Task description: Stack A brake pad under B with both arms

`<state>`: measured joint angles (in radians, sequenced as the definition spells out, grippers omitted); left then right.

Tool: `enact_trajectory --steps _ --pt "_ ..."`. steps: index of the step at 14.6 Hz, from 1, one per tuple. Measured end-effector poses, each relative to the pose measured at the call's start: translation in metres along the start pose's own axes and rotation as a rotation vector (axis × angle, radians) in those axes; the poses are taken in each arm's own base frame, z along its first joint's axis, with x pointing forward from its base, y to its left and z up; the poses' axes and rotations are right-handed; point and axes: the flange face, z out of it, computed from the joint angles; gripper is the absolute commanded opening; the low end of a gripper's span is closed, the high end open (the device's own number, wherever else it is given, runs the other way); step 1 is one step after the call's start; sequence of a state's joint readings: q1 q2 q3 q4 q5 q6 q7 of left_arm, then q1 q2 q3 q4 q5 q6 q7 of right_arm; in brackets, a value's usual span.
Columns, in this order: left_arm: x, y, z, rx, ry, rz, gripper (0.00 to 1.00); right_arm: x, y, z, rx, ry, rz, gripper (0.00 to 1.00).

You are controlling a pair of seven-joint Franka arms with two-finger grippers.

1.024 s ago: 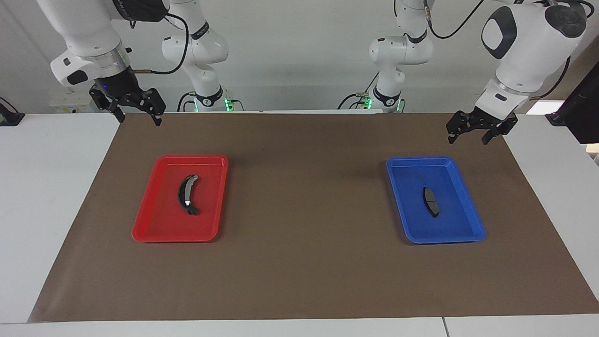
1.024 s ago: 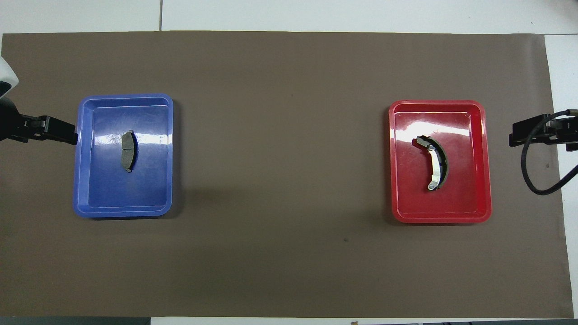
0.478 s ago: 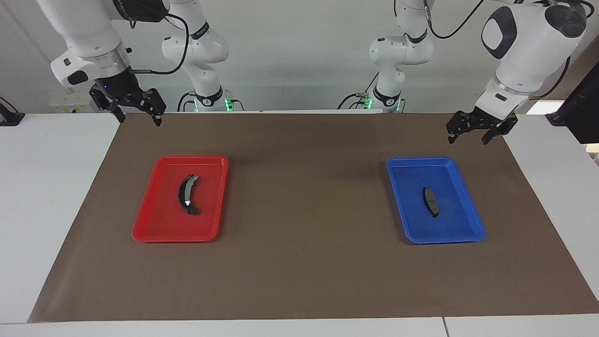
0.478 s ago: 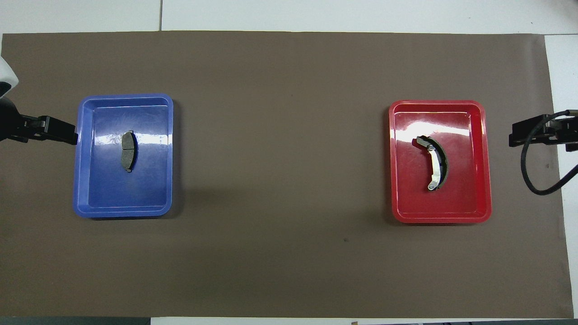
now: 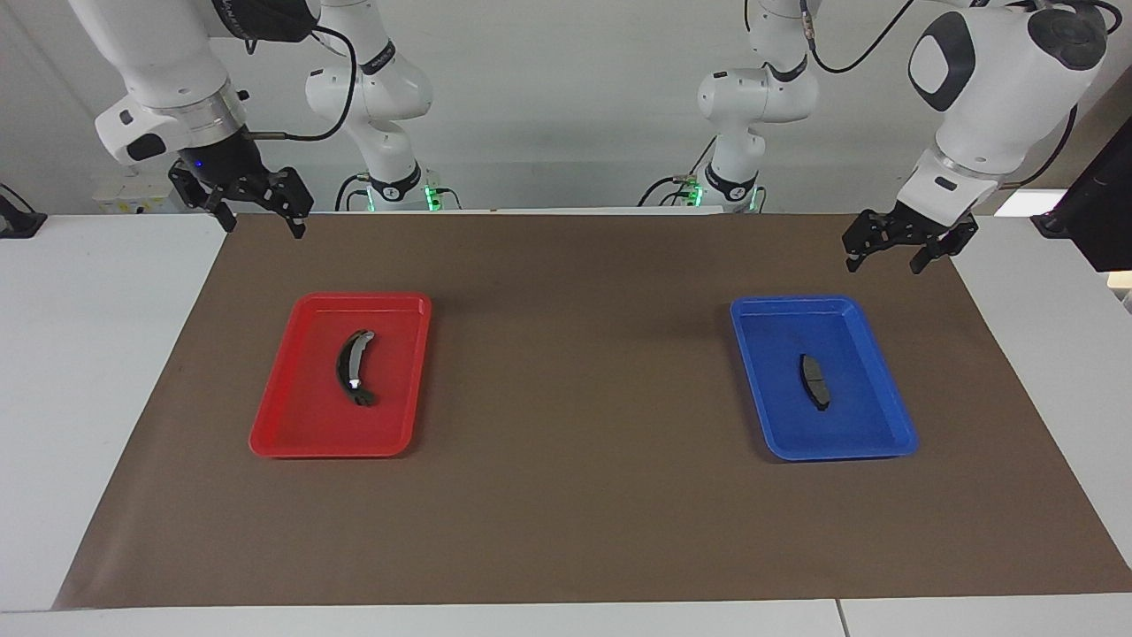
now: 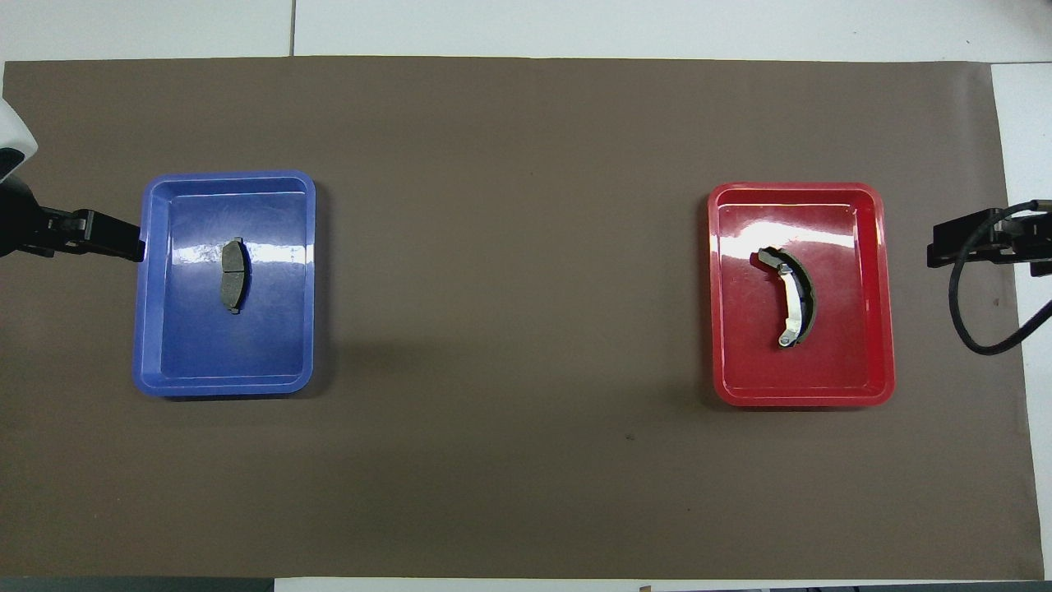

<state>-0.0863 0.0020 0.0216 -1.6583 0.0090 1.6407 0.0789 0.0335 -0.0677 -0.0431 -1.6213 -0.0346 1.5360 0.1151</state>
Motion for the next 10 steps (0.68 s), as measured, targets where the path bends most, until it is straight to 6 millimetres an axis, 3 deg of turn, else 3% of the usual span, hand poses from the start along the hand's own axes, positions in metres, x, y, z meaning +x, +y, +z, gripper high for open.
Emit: enact_trajectory --steps 4,7,10 --pt "0.007 0.005 0.009 0.005 0.063 0.01 0.98 0.0 0.0 0.0 0.0 0.0 0.0 1.0" --pt "0.007 0.006 0.048 0.006 0.093 0.011 0.98 0.0 0.001 0.002 0.0 -0.004 0.001 1.0" --pt "0.007 0.006 0.099 0.007 0.109 0.009 0.97 0.0 0.002 0.003 -0.001 -0.006 0.004 1.0"
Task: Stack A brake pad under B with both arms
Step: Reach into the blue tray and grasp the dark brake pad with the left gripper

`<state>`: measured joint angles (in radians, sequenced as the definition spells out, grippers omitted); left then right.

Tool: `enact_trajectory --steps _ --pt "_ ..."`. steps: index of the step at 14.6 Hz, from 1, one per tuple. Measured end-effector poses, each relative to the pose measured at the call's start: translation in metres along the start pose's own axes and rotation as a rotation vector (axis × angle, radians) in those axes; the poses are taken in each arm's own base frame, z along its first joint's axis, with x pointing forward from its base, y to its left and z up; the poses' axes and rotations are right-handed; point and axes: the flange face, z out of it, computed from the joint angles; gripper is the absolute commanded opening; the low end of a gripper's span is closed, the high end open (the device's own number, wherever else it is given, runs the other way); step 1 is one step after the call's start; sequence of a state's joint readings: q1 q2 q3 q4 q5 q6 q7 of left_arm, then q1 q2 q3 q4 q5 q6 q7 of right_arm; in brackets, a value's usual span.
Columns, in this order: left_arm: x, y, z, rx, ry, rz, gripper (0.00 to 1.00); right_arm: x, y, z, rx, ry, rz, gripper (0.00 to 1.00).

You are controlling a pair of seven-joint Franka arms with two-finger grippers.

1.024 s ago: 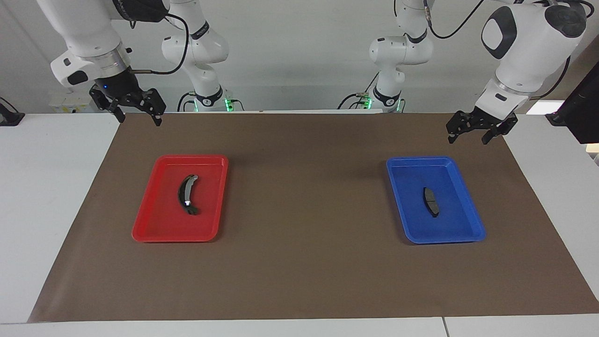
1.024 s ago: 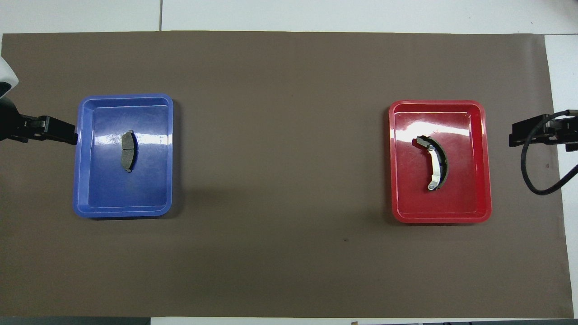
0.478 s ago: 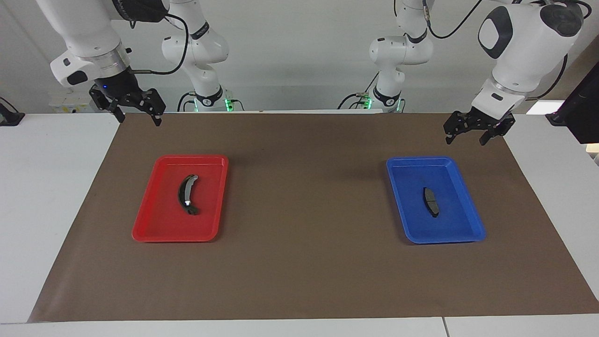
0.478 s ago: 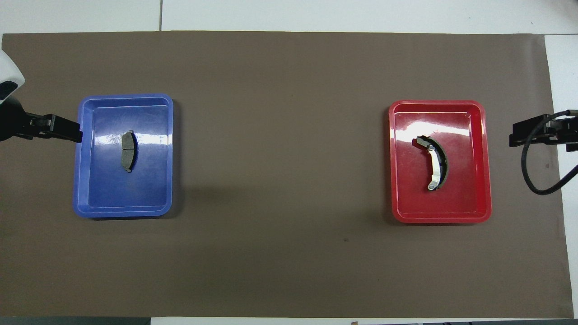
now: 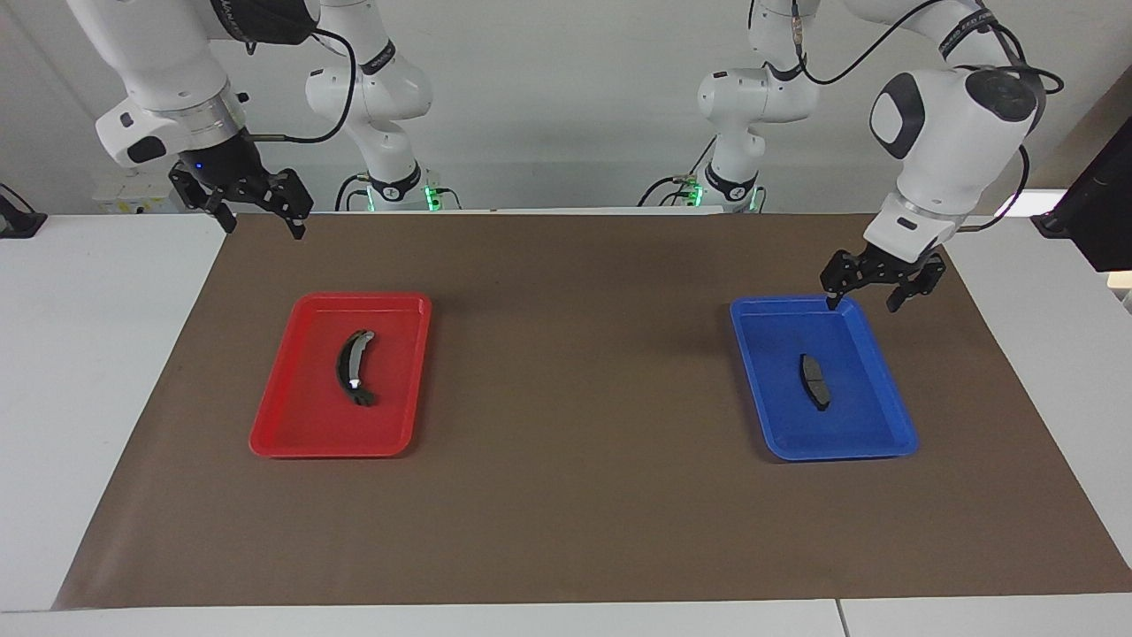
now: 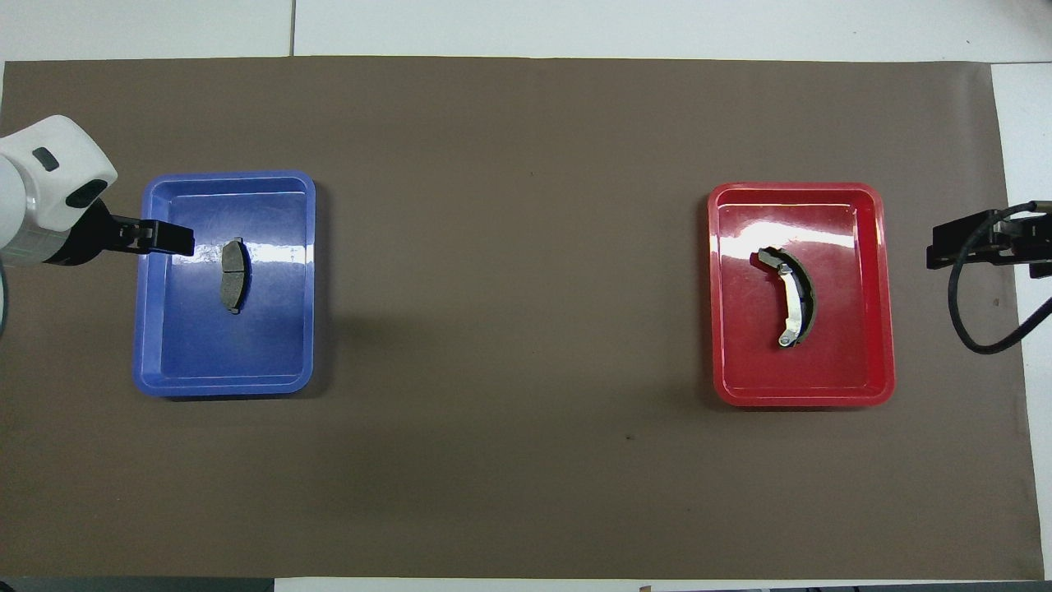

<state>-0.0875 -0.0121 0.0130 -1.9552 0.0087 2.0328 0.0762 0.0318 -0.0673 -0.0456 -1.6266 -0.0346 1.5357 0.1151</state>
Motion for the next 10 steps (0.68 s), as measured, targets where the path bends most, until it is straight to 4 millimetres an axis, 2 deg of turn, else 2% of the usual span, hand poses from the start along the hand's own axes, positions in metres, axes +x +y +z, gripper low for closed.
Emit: enact_trajectory --steps 5,8,10 --pt "0.002 -0.001 0.093 0.0 -0.016 -0.007 0.97 0.0 0.0 0.0 0.0 -0.001 0.0 1.0" --pt "-0.001 -0.003 0.133 0.003 0.009 -0.015 0.97 0.0 0.0 0.001 0.0 -0.002 0.0 1.0" --pt "-0.008 -0.003 0.152 0.003 0.01 -0.02 0.98 0.0 0.0 0.001 0.0 -0.002 0.0 1.0"
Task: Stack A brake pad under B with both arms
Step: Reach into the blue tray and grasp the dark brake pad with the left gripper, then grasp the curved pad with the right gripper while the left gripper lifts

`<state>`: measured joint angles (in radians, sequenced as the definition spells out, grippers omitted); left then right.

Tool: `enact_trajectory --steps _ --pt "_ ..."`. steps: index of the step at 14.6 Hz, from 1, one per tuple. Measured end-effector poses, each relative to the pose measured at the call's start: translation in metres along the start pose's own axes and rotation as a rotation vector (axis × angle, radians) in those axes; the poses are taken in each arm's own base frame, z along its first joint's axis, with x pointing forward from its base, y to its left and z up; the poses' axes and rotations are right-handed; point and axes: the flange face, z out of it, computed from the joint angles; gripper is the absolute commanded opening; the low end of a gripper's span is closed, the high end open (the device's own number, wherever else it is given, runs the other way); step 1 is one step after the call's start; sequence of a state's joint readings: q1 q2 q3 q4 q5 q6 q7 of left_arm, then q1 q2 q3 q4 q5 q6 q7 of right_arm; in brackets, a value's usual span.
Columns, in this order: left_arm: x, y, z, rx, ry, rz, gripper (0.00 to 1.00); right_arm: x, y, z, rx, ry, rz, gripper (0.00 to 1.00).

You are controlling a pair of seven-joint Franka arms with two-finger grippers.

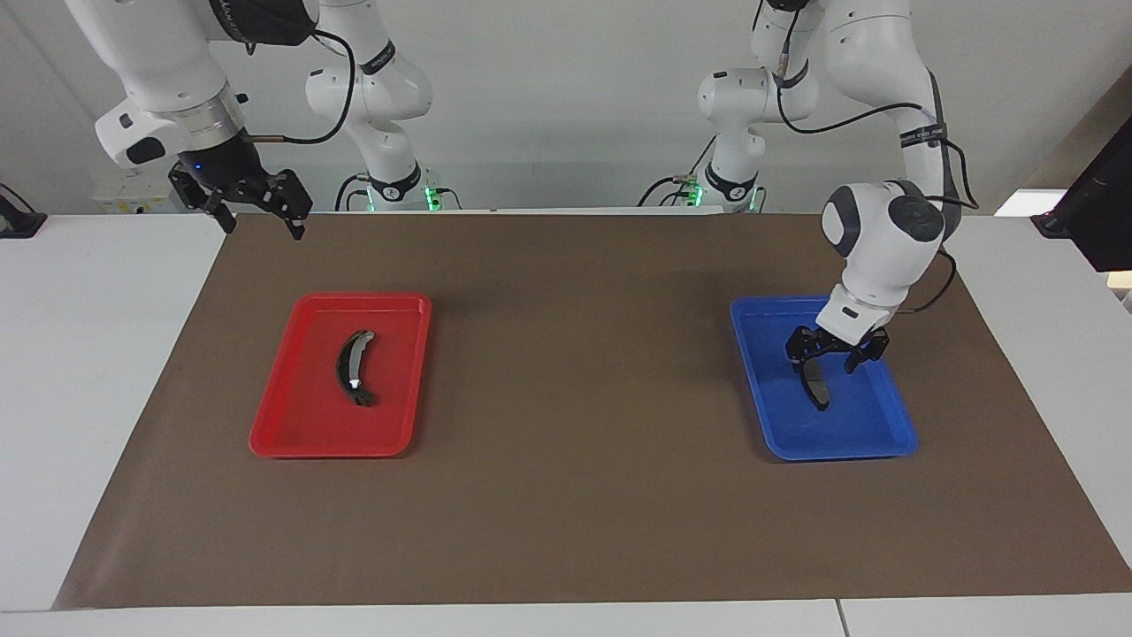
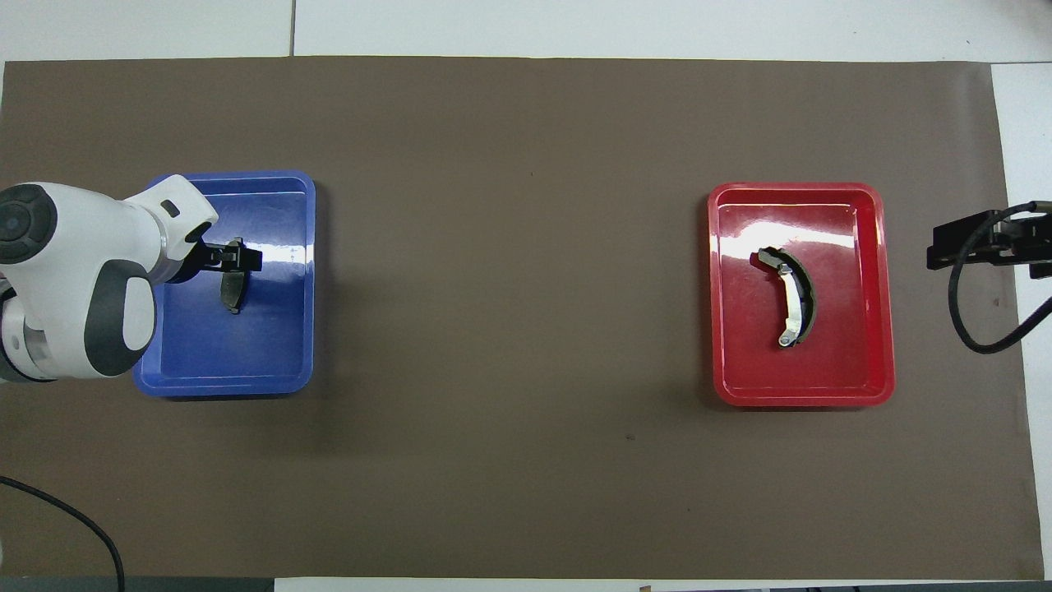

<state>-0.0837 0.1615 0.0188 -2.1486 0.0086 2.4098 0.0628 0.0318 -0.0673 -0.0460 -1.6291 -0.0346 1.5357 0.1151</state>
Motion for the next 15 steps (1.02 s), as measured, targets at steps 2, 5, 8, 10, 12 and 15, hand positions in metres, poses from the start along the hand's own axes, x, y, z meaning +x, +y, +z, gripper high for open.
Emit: enact_trajectory --steps 2,5,8,10,12,15 --pt "-0.004 -0.001 0.015 0.0 -0.005 -0.006 0.98 0.0 0.0 0.001 0.0 0.0 0.0 1.0" --pt "-0.005 -0.015 0.035 0.003 -0.011 -0.03 0.98 0.005 -0.001 0.017 0.004 0.032 -0.007 1.0" --pt "-0.007 -0.019 0.045 0.003 -0.025 -0.037 0.97 0.008 -0.004 0.066 0.01 0.055 -0.044 1.0" --pt "-0.007 -0.019 0.046 0.003 -0.027 -0.037 0.76 0.007 -0.007 0.112 0.023 0.049 -0.085 1.0" --pt "-0.007 -0.017 0.044 0.001 -0.025 -0.035 0.4 0.009 -0.011 0.155 0.034 0.04 -0.139 1.0" --pt "-0.005 -0.015 0.037 0.0 -0.018 -0.03 0.17 0.012 -0.015 0.224 0.033 0.092 -0.235 1.0"
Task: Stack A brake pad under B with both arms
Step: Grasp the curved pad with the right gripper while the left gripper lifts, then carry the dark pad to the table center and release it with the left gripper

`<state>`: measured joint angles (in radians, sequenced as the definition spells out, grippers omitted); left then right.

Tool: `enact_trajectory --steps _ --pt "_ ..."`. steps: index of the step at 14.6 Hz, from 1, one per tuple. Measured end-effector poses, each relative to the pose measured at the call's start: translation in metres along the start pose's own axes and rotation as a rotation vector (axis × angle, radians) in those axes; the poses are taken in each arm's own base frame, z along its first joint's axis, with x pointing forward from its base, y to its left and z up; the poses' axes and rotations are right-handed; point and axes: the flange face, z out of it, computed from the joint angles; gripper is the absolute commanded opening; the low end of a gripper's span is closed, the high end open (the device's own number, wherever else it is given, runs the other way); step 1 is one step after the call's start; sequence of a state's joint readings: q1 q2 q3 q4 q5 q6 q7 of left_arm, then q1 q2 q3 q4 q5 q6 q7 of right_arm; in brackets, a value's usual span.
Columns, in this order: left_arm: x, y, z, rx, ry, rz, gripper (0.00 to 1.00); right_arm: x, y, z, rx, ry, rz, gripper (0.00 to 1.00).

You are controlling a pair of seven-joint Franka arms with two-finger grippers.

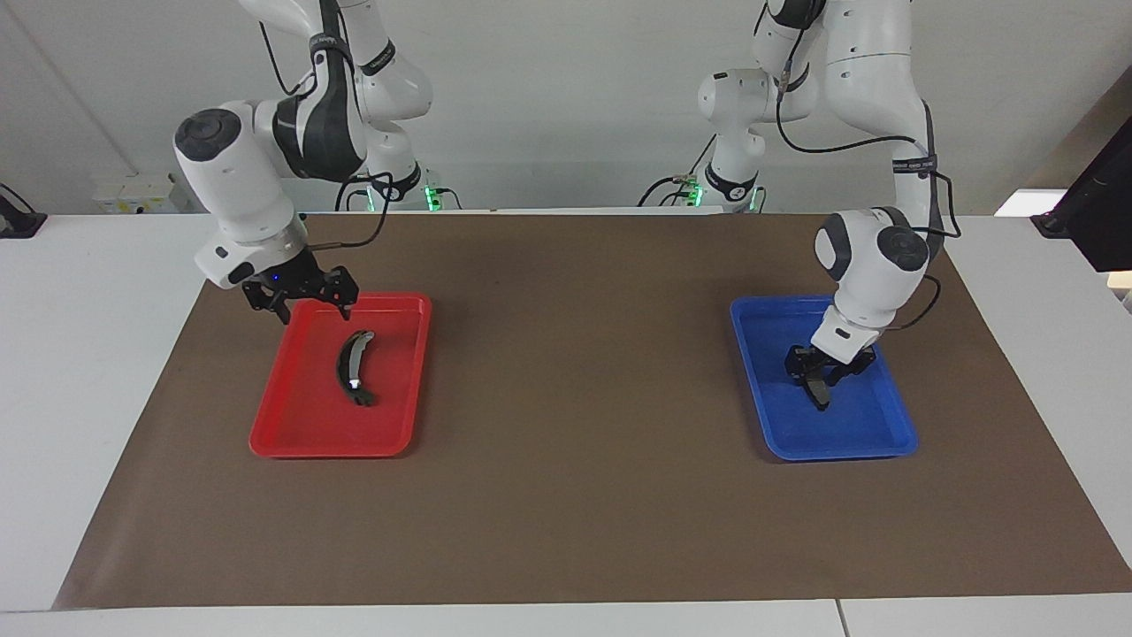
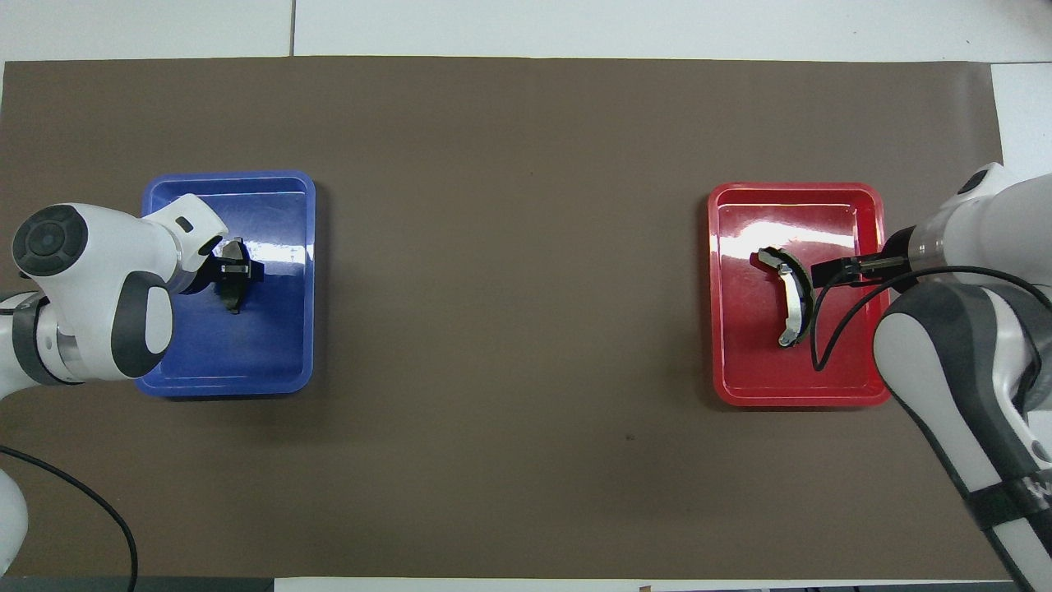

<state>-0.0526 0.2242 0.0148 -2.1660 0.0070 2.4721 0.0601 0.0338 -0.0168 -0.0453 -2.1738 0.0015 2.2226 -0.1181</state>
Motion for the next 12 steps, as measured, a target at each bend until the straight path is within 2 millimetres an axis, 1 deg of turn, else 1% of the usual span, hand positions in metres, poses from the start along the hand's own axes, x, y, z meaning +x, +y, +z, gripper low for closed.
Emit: enact_trajectory --steps 2,3,4,5,6,7,8,9,10,11,12 --pt "0.0 0.002 -0.006 -0.001 -0.004 0.003 0.16 -0.01 0.0 0.034 -0.003 0.013 -0.034 1.0" --pt "0.001 0.003 -0.009 -0.001 0.0 0.005 0.16 -0.014 0.0 0.044 -0.004 0.019 -0.042 1.0" --pt "0.004 0.003 -0.016 -0.001 0.001 0.005 0.16 -0.016 0.0 0.05 -0.005 0.021 -0.044 1.0" --pt "0.008 0.003 -0.026 -0.001 -0.001 0.006 0.13 -0.018 0.0 0.054 -0.005 0.024 -0.045 1.0" --pt "0.014 0.005 -0.038 -0.002 -0.005 0.009 0.1 -0.018 0.0 0.058 -0.006 0.026 -0.045 1.0" --pt "0.021 0.011 -0.053 -0.003 -0.005 0.02 0.07 -0.018 0.0 0.063 -0.007 0.03 -0.045 1.0" --pt "0.028 0.023 -0.067 -0.005 0.004 0.039 0.06 -0.017 0.0 0.068 -0.008 0.035 -0.045 1.0" --pt "0.034 0.042 -0.08 -0.008 0.019 0.054 0.04 -0.016 0.0 0.075 -0.009 0.037 -0.046 1.0" --pt "0.038 0.067 -0.088 -0.012 0.033 0.065 0.03 -0.015 0.0 0.083 -0.01 0.036 -0.045 1.0" --pt "0.037 0.096 -0.091 -0.019 0.039 0.074 0.01 -0.015 0.0 0.093 -0.009 0.026 -0.045 1.0" --pt "0.033 0.13 -0.091 -0.026 0.038 0.076 0.01 -0.016 0.0 0.101 -0.009 0.016 -0.045 1.0"
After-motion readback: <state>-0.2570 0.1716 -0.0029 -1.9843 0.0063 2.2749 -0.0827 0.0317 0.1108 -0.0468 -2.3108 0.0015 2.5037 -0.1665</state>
